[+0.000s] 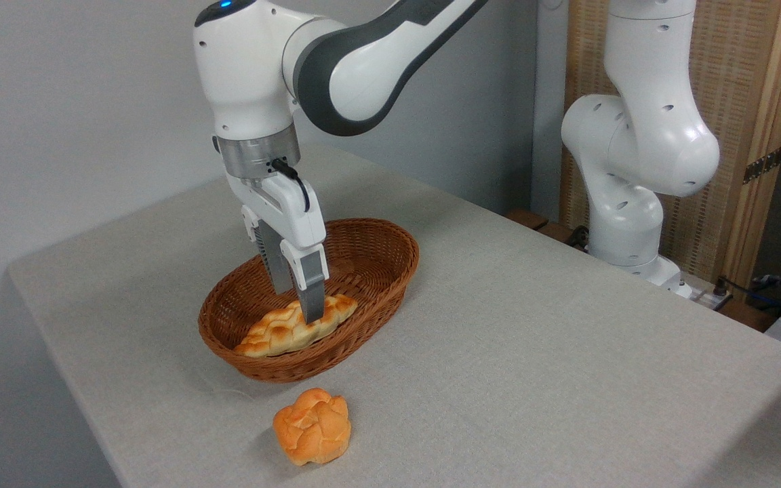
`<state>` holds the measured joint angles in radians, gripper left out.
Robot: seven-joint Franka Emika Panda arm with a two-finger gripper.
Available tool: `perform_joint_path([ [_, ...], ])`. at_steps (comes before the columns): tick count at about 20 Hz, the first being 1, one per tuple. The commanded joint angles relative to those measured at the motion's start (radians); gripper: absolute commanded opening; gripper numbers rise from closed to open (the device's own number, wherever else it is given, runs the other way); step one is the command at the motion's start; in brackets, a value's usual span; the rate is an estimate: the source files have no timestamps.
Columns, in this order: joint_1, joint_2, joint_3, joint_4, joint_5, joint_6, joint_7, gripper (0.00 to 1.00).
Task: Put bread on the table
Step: 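Lower the open gripper into the basket around the braided loaf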
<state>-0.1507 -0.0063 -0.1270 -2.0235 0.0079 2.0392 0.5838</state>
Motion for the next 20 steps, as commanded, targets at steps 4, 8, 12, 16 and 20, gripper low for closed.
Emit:
perform_joint_path([
  [4,-0.012,0.028,-0.010,-0.050,0.023,0.096,0.001,1.00],
  [8,-0.012,0.040,-0.019,-0.067,0.026,0.127,0.002,1.00],
  [12,-0.012,0.042,-0.020,-0.075,0.053,0.138,0.010,0.64],
  [16,-0.013,0.042,-0.037,-0.078,0.043,0.136,0.044,0.45],
  [20,-0.012,0.043,-0.037,-0.078,0.043,0.134,0.044,0.45],
])
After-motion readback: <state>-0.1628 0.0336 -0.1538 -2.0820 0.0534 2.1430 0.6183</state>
